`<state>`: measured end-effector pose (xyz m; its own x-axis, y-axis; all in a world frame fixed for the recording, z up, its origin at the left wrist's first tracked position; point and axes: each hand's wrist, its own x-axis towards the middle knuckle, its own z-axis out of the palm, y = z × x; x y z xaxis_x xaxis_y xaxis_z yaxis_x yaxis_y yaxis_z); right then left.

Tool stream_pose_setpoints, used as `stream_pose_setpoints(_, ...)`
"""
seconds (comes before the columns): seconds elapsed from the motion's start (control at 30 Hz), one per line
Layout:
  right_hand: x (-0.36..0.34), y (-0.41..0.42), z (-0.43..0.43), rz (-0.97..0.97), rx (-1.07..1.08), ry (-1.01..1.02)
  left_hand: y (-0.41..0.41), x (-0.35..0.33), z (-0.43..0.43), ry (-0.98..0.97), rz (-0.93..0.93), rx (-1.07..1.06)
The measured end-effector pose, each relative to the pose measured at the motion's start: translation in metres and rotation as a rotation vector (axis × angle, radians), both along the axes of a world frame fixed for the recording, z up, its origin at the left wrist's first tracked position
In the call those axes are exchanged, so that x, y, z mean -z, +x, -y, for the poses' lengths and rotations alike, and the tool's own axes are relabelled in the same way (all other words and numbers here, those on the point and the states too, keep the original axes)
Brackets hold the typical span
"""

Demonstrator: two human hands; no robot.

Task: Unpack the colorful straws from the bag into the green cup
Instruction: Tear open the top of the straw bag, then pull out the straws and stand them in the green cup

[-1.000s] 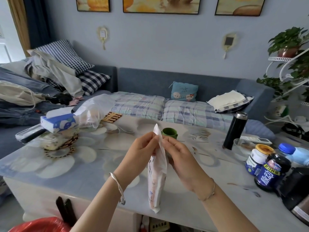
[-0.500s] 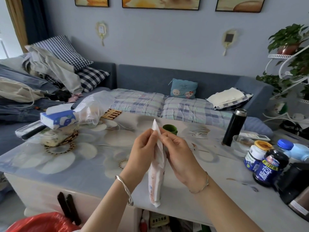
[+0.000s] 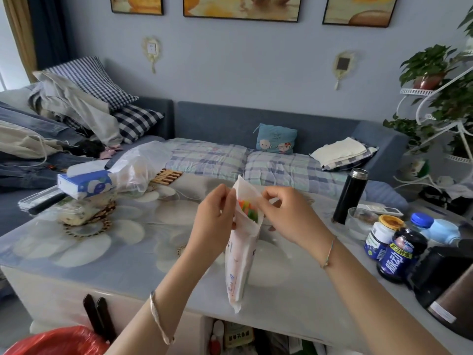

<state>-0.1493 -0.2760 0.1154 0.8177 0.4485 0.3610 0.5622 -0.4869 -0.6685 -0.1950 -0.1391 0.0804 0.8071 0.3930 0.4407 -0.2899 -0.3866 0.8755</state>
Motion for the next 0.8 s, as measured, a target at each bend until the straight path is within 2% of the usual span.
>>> stream_pose_setpoints(0.1, -0.011, 0.004, 0.006, 0.15, 0.05, 0.029, -0.008, -0.008, 0.003, 0.009, 0.037, -0.06)
stream_pose_setpoints(0.23, -0.031, 0.008, 0.005, 0.313, 0.045, 0.252, -0.023, -0.02, 0.017, -0.046, -0.035, 0.034)
stream_pose_setpoints(0.3, -0.043, 0.006, 0.004, 0.338, 0.004, 0.31, -0.03, -0.028, 0.022, -0.327, -0.188, 0.212)
stream_pose_setpoints(0.37, -0.052, 0.003, 0.003, 0.356, -0.047, 0.301, -0.033, -0.035, 0.018, -0.743, -0.353, 0.462)
stream_pose_setpoints(0.43, -0.058, -0.003, 0.002, 0.356, -0.099, 0.278, -0.034, -0.035, 0.012, -1.117, -0.336, 0.712)
stream_pose_setpoints(0.5, -0.059, -0.006, -0.001, 0.351, -0.141, 0.251, -0.032, -0.033, 0.009, -1.388, -0.247, 0.827)
stream_pose_setpoints(0.63, -0.046, -0.013, -0.007, 0.224, -0.209, 0.303, -0.021, -0.034, 0.01, -1.645, -0.174, 0.837)
stream_pose_setpoints(0.8, -0.018, 0.0, 0.001, 0.132, -0.228, 0.296, 0.002, -0.018, 0.006, -1.604, -0.186, 0.735)
